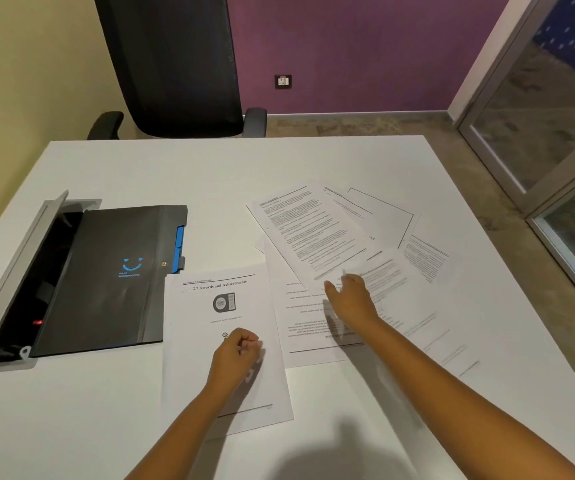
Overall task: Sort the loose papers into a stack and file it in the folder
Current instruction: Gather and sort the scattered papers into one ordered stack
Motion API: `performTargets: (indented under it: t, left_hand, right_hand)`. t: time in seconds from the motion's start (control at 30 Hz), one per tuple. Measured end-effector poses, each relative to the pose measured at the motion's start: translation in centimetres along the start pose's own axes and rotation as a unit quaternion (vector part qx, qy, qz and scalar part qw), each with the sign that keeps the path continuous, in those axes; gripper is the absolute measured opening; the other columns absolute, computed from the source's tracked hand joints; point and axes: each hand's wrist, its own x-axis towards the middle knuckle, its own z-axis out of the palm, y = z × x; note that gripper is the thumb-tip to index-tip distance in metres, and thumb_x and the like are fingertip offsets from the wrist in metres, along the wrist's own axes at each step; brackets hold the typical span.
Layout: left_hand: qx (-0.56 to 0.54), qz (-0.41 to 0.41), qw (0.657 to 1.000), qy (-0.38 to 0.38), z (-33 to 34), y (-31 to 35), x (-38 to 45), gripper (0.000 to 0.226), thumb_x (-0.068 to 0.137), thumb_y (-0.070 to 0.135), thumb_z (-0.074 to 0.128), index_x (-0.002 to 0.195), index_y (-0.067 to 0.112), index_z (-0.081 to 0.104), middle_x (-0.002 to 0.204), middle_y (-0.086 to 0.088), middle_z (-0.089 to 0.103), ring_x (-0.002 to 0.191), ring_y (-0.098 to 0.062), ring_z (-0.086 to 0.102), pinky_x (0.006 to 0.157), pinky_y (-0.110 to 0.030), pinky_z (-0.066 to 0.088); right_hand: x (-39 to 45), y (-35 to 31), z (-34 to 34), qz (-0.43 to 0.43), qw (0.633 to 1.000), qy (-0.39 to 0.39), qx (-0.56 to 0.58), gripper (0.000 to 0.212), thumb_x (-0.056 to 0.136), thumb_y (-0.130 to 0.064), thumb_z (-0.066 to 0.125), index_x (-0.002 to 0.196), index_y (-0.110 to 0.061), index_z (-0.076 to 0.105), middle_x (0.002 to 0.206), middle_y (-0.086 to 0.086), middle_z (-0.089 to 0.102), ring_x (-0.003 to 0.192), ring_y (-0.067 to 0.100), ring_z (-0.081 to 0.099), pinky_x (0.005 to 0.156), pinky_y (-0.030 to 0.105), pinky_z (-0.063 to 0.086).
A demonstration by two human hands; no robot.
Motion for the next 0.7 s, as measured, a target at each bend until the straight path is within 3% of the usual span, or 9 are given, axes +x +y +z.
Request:
performTargets:
  t: [0.03, 0.1, 0.2, 0.3, 0.4, 0.47, 0.53, 0.63, 0.7]
  left_hand:
    - [-0.013, -0.006, 0.999, -0.050, 0.2, 0.4, -0.1, 0.006, 0.086, 0.017, 0.061, 0.090, 0.019, 0.057, 0.084, -0.001, 0.061, 0.074, -0.022, 0.062, 0.050, -0.027, 0.050]
    - [-0.002, 0.010, 0.989, -0.147, 0.7, 1.3, -0.2, 0.026, 0.083, 0.019, 0.066, 0.105, 0.020, 0.053, 0.097, -0.001, 0.058, 0.087, -0.017, 0.061, 0.059, -0.017, 0.049]
    - [0.038, 0.042, 0.970, -0.238, 1.6, 2.7, -0.7, 0.058, 0.081, 0.019, 0.068, 0.130, 0.022, 0.036, 0.117, 0.000, 0.052, 0.104, -0.011, 0.057, 0.081, -0.014, 0.047]
    - [-0.036, 0.034, 0.959, -0.280, 2.6, 4.0, -1.4, 0.067, 0.081, 0.029, 0.067, 0.136, 0.026, 0.028, 0.126, 0.002, 0.051, 0.103, -0.009, 0.061, 0.077, -0.019, 0.053]
    - [-0.074, 0.015, 0.980, -0.182, 3.3, 5.1, -1.5, 0.057, 0.083, 0.032, 0.062, 0.133, 0.021, 0.036, 0.121, -0.006, 0.060, 0.105, -0.021, 0.062, 0.074, -0.032, 0.058]
    - [-0.073, -0.018, 0.996, -0.044, 3.1, 5.5, -1.0, 0.032, 0.093, 0.016, 0.049, 0.124, 0.012, 0.044, 0.107, -0.017, 0.064, 0.090, -0.032, 0.066, 0.072, -0.042, 0.058]
    - [-0.087, -0.037, 0.995, 0.044, 2.0, 5.2, -0.3, 0.027, 0.095, 0.008, 0.039, 0.120, 0.008, 0.048, 0.096, -0.020, 0.064, 0.079, -0.034, 0.064, 0.067, -0.042, 0.057]
    - [-0.088, -0.038, 0.992, 0.081, -0.3, 4.1, 0.7, 0.028, 0.095, 0.008, 0.040, 0.121, 0.009, 0.051, 0.095, -0.015, 0.064, 0.076, -0.027, 0.061, 0.063, -0.031, 0.052]
    - [-0.088, -0.048, 0.990, 0.099, -1.4, 3.4, 1.3, 0.022, 0.096, 0.011, 0.042, 0.115, 0.009, 0.053, 0.102, -0.014, 0.064, 0.076, -0.024, 0.061, 0.067, -0.032, 0.051]
  right_hand:
    - [-0.6, -0.9, -0.2, -0.029, 0.999, 0.012, 0.030, 0.051, 0.096, -0.040, 0.041, 0.131, -0.003, 0.045, 0.152, 0.008, 0.026, 0.130, 0.025, 0.040, 0.107, 0.037, 0.037]
    - [-2.0, -2.9, -0.4, -0.073, 0.994, 0.022, 0.077, 0.032, 0.096, -0.036, 0.044, 0.116, -0.013, 0.054, 0.151, 0.006, 0.028, 0.131, 0.020, 0.039, 0.107, 0.029, 0.033]
    - [-3.4, -5.8, -0.6, -0.086, 0.984, 0.008, 0.156, 0.055, 0.096, -0.035, 0.047, 0.142, -0.007, 0.035, 0.153, 0.005, 0.026, 0.134, 0.019, 0.036, 0.103, 0.021, 0.027]
    - [-4.1, -8.0, -0.5, -0.078, 0.968, -0.028, 0.237, 0.056, 0.095, -0.034, 0.048, 0.144, -0.012, 0.033, 0.152, 0.002, 0.027, 0.133, 0.017, 0.037, 0.098, 0.020, 0.027]
    - [-4.5, -9.3, -0.1, -0.066, 0.934, -0.083, 0.340, 0.052, 0.093, -0.027, 0.054, 0.141, -0.014, 0.039, 0.147, 0.003, 0.038, 0.129, 0.020, 0.045, 0.110, 0.032, 0.034]
    - [-4.4, -9.6, -0.1, -0.070, 0.919, -0.108, 0.373, 0.043, 0.091, -0.021, 0.056, 0.134, -0.015, 0.050, 0.134, 0.002, 0.052, 0.122, 0.027, 0.054, 0.106, 0.042, 0.043]
    - [-3.7, -8.9, -0.3, -0.096, 0.924, -0.118, 0.352, 0.029, 0.091, -0.018, 0.056, 0.120, -0.020, 0.062, 0.118, -0.003, 0.061, 0.107, 0.026, 0.063, 0.095, 0.037, 0.052]
    - [-1.3, -6.2, -0.6, -0.082, 0.946, -0.110, 0.293, 0.019, 0.092, -0.017, 0.056, 0.107, -0.021, 0.067, 0.117, -0.001, 0.063, 0.084, 0.008, 0.064, 0.082, 0.031, 0.055]
    - [1.0, -3.8, -1.0, -0.027, 0.963, -0.066, 0.261, 0.017, 0.092, -0.019, 0.058, 0.107, -0.018, 0.065, 0.121, 0.000, 0.060, 0.096, 0.015, 0.064, 0.085, 0.034, 0.053]
